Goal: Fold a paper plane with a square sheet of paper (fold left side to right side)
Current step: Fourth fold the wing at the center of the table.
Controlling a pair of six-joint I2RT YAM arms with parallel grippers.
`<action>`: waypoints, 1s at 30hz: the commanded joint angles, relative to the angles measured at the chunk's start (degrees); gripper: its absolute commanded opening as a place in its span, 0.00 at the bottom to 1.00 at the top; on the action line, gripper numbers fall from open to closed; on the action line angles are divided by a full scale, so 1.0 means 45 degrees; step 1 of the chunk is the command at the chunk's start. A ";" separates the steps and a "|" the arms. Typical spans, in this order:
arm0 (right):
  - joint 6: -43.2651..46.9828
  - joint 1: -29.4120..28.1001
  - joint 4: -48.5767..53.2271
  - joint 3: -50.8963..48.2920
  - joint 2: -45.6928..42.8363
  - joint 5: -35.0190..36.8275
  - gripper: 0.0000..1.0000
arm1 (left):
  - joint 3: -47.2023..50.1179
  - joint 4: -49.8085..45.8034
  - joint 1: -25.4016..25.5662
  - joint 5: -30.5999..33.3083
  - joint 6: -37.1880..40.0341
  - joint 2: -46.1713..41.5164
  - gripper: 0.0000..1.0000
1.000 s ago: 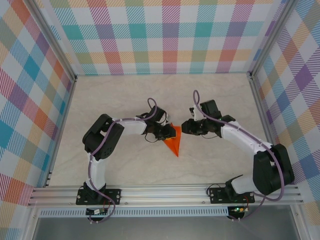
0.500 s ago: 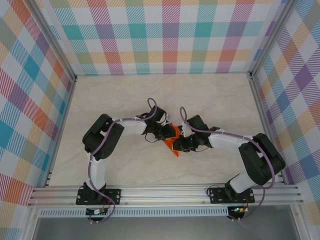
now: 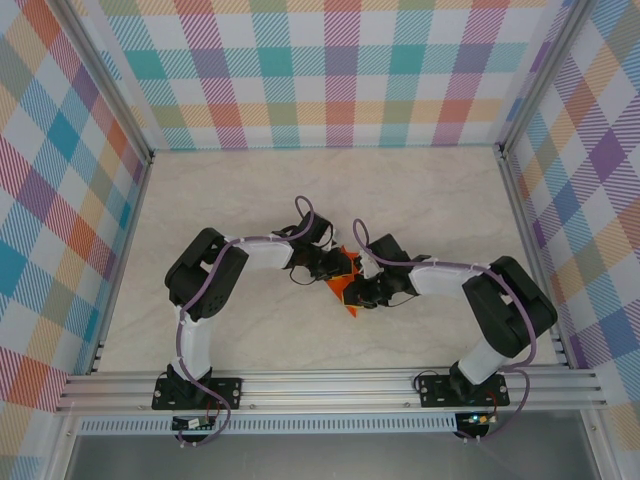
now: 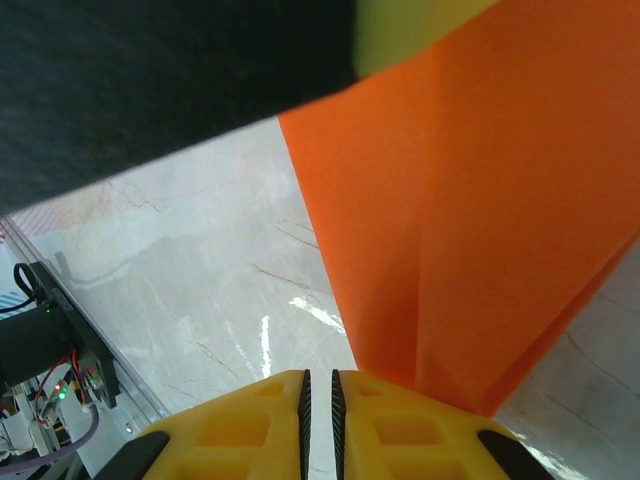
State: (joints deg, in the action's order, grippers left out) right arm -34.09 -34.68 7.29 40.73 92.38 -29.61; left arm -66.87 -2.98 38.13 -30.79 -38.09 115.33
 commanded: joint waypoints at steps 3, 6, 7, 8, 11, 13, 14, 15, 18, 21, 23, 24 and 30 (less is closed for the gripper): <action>-0.0057 -0.0069 -0.0311 -0.0089 0.0458 0.0095 0.16 | 0.0388 -0.0802 0.0197 0.0533 0.0073 0.0181 0.22; -0.0084 -0.0097 -0.0418 -0.0173 0.0468 0.0120 0.16 | 0.0369 -0.0821 0.0199 0.0512 0.0085 0.0182 0.22; -0.0080 -0.0088 -0.0457 -0.0187 0.0464 0.0096 0.16 | 0.0368 -0.0827 0.0196 0.0515 0.0067 0.0185 0.22; -0.0081 -0.0106 -0.0480 -0.0208 0.0481 0.0061 0.16 | 0.0361 -0.0823 0.0199 0.0513 0.0080 0.0207 0.22; -0.0099 -0.0184 -0.0631 -0.0241 0.0505 -0.0042 0.16 | 0.0349 -0.0824 0.0191 0.0515 0.0069 0.0231 0.22; -0.0116 -0.0243 -0.0652 -0.0224 0.0554 -0.0023 0.16 | 0.0349 -0.0826 0.0199 0.0533 0.0084 0.0230 0.22; -0.0128 -0.0262 -0.0663 -0.0242 0.0599 -0.0021 0.16 | 0.0349 -0.0822 0.0199 0.0525 0.0084 0.0222 0.22; -0.0138 -0.0279 -0.0658 -0.0237 0.0660 0.0025 0.16 | 0.0349 -0.0841 0.0199 0.0554 0.0080 0.0240 0.22; -0.0158 -0.0301 -0.0636 -0.0306 0.0828 0.0074 0.16 | 0.0349 -0.0841 0.0199 0.0586 0.0083 0.0247 0.22; -0.0186 -0.0359 -0.0652 -0.0457 0.0897 0.0114 0.15 | 0.0357 -0.0860 0.0194 0.0611 0.0089 0.0270 0.22; -0.0184 -0.0398 -0.0605 -0.0555 0.0896 0.0155 0.15 | 0.0349 -0.0865 0.0199 0.0621 0.0077 0.0298 0.22; -0.0218 -0.0419 -0.0584 -0.0621 0.0870 0.0155 0.15 | 0.0351 -0.0870 0.0194 0.0610 0.0083 0.0301 0.22; -0.0102 -0.0496 -0.0113 -0.1071 0.0486 0.0472 0.15 | 0.0329 -0.0906 0.0199 0.0652 0.0101 0.0306 0.21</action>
State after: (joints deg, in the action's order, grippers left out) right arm -34.33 -35.75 2.35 38.52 94.70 -29.12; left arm -66.87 -3.01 38.13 -30.59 -38.09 115.33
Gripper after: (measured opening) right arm 0.150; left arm 0.215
